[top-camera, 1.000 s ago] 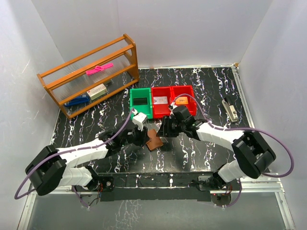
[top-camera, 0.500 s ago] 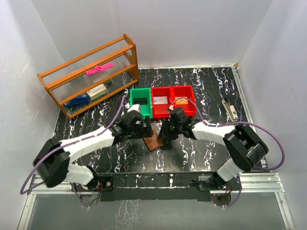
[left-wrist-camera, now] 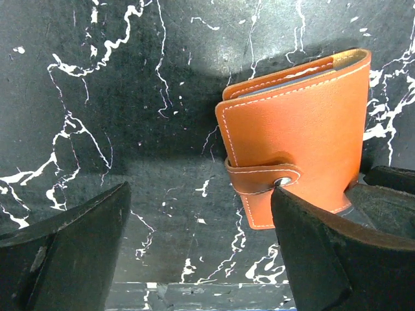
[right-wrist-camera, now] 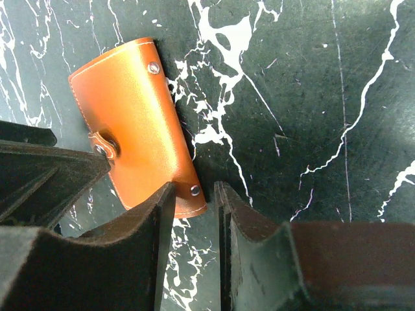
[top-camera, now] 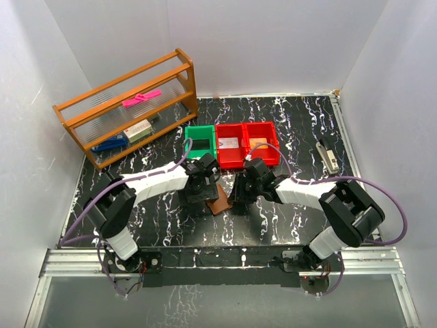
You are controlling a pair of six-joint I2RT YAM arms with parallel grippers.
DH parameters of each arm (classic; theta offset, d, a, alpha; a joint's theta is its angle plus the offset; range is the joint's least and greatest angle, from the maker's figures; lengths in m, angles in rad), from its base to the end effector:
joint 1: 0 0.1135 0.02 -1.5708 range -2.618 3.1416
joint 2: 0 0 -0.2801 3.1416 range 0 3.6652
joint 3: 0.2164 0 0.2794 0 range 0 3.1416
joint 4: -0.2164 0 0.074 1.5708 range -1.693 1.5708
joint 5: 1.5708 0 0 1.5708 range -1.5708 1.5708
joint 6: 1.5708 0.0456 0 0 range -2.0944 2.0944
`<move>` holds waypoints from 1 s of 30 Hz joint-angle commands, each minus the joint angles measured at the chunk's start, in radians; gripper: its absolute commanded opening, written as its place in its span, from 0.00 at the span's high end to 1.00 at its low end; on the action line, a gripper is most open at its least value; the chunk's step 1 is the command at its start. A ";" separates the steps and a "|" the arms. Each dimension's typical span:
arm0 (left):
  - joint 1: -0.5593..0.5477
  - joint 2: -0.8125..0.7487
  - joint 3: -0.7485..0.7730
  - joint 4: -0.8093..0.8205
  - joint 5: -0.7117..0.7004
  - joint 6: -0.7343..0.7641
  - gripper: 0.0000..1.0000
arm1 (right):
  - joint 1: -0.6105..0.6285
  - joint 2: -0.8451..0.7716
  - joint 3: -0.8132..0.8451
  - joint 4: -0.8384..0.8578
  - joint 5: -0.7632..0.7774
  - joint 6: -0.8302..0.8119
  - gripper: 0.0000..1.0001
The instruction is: Take the credit cards out of the card holder
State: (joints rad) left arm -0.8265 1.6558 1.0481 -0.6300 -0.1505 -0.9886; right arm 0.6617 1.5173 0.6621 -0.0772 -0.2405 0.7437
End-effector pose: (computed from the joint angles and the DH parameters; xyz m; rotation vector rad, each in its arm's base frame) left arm 0.2360 -0.2462 0.1735 -0.2629 2.7971 -0.2417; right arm 0.2299 0.1928 0.1316 0.0029 2.6891 0.8217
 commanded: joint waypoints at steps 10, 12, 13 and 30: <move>0.000 0.082 0.172 -0.108 -0.024 -0.033 0.10 | 0.002 -0.013 -0.014 0.038 0.013 0.006 0.71; 0.001 0.109 0.173 -0.123 -0.040 -0.026 0.10 | 0.002 -0.013 -0.017 0.043 0.011 0.008 0.71; 0.003 0.125 0.173 -0.125 -0.042 -0.020 0.10 | 0.002 -0.013 -0.017 0.046 0.009 0.010 0.71; 0.001 0.076 0.086 -0.097 -0.047 -0.001 0.50 | 0.003 -0.006 -0.014 0.041 0.009 0.009 0.71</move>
State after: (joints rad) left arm -0.8246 1.7836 1.1763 -0.6662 -0.1635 -0.9943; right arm 0.6617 1.5173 0.6567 -0.0624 -0.2417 0.7582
